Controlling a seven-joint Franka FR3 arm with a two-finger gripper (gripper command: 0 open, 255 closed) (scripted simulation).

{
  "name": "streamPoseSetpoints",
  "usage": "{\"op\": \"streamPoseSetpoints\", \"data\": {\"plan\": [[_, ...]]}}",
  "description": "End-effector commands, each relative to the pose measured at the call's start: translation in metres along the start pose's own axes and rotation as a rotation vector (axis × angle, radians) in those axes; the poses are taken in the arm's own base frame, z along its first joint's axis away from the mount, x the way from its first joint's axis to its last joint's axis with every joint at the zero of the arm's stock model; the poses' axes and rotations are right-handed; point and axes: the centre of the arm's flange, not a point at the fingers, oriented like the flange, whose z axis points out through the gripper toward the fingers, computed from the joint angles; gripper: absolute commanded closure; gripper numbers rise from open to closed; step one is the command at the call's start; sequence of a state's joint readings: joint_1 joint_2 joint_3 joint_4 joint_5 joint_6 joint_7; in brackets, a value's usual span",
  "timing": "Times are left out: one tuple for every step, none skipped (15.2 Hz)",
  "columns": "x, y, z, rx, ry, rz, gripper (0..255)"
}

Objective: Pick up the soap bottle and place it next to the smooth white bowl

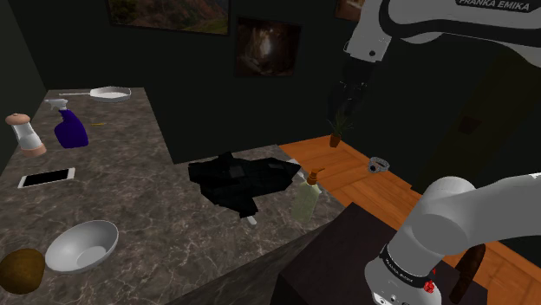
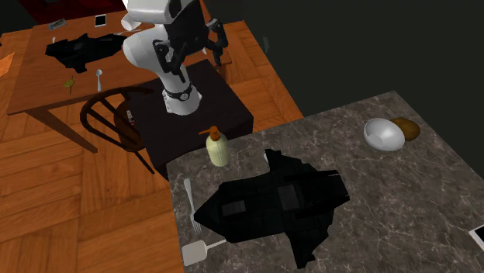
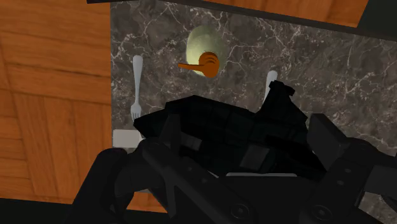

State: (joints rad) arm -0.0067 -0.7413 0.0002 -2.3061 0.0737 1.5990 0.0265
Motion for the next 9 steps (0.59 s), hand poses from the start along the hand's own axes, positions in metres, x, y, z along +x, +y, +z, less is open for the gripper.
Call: {"op": "streamPoseSetpoints", "data": {"plan": [[0.000,0.000,0.000,0.000,0.000,0.000,0],[0.003,0.000,0.013,-0.005,-0.006,-0.007,0],[0.007,0.000,0.026,-0.010,-0.012,-0.014,0],[0.010,0.001,0.039,-0.015,-0.018,-0.021,0],[0.014,0.001,0.052,-0.020,-0.023,-0.027,0],[0.017,0.001,0.065,-0.025,-0.029,-0.034,0],[0.020,0.002,0.078,-0.031,-0.035,-0.041,0],[0.023,0.002,0.091,-0.036,-0.041,-0.048,0],[0.026,0.002,0.104,-0.041,-0.047,-0.055,0]]}}
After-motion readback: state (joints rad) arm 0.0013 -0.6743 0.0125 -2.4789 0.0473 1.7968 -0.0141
